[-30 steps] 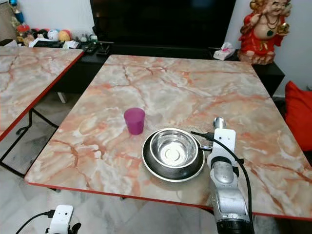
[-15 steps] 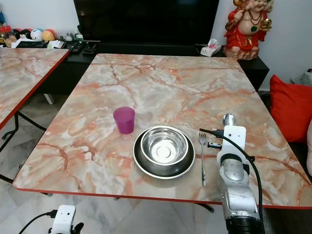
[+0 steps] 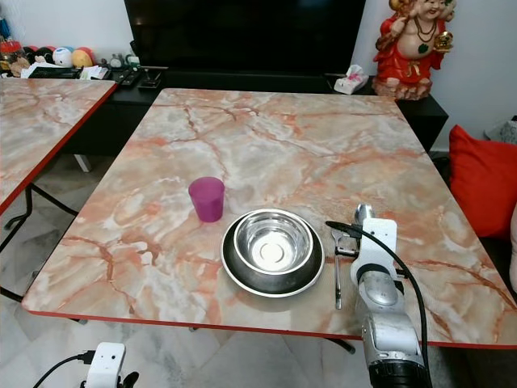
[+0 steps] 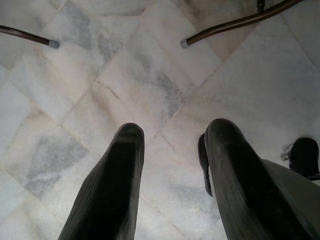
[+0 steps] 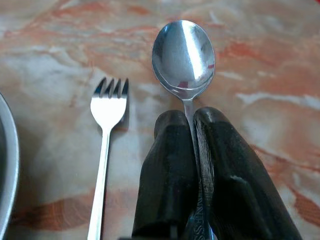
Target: Setting the table
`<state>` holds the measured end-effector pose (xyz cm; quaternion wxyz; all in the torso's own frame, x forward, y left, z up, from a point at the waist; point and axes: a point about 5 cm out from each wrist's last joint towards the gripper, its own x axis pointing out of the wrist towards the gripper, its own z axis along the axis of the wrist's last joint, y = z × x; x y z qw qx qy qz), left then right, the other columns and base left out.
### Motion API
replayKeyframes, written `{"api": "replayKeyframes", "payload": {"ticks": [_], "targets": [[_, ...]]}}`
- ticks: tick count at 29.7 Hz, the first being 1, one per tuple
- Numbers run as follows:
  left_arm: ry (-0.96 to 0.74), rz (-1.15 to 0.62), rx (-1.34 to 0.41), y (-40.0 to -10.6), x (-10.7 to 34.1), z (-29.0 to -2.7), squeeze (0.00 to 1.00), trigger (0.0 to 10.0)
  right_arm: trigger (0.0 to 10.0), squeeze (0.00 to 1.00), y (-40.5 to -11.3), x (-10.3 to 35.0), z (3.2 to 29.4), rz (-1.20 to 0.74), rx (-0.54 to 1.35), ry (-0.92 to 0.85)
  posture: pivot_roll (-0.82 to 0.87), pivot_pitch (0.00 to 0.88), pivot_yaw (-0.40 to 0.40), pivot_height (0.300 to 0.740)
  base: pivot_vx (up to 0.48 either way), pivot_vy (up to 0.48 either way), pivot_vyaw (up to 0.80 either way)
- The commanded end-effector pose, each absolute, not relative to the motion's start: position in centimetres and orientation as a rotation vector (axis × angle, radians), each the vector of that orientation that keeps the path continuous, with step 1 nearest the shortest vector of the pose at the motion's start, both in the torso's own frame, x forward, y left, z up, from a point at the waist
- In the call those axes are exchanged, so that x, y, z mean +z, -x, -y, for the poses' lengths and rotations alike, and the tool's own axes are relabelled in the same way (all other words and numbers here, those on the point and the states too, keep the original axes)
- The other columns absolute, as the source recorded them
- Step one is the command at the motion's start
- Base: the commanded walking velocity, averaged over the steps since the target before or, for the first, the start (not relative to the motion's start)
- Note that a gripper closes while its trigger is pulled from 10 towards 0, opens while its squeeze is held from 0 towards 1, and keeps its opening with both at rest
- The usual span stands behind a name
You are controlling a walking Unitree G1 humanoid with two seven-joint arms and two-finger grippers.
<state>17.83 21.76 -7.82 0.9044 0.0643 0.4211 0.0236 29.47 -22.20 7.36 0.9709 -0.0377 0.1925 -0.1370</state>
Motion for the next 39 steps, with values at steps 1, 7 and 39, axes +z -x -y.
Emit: {"api": "replayKeyframes", "payload": {"ticks": [1,7,39], "targets": [[-0.14,-0.899,0.045,-17.3,-8.1,-21.8,0.0,10.0,10.0,0.0,-29.3,7.1,22.5,-0.383,-0.298,0.055,0.08,0.0,-0.024,0.74,0.0,0.0,0.0],[-0.138,-0.899,0.047,-17.3,-8.1,-21.9,0.0,10.0,10.0,0.0,-29.3,6.5,22.2,-0.391,-0.291,0.046,0.08,0.0,-0.026,0.74,0.0,0.0,0.0],[-0.143,-0.905,0.045,-17.1,-8.2,-21.8,0.0,10.0,10.0,0.0,-28.1,5.9,21.1,-0.391,-0.24,0.088,0.08,0.0,-0.028,0.74,0.0,0.0,0.0]]}}
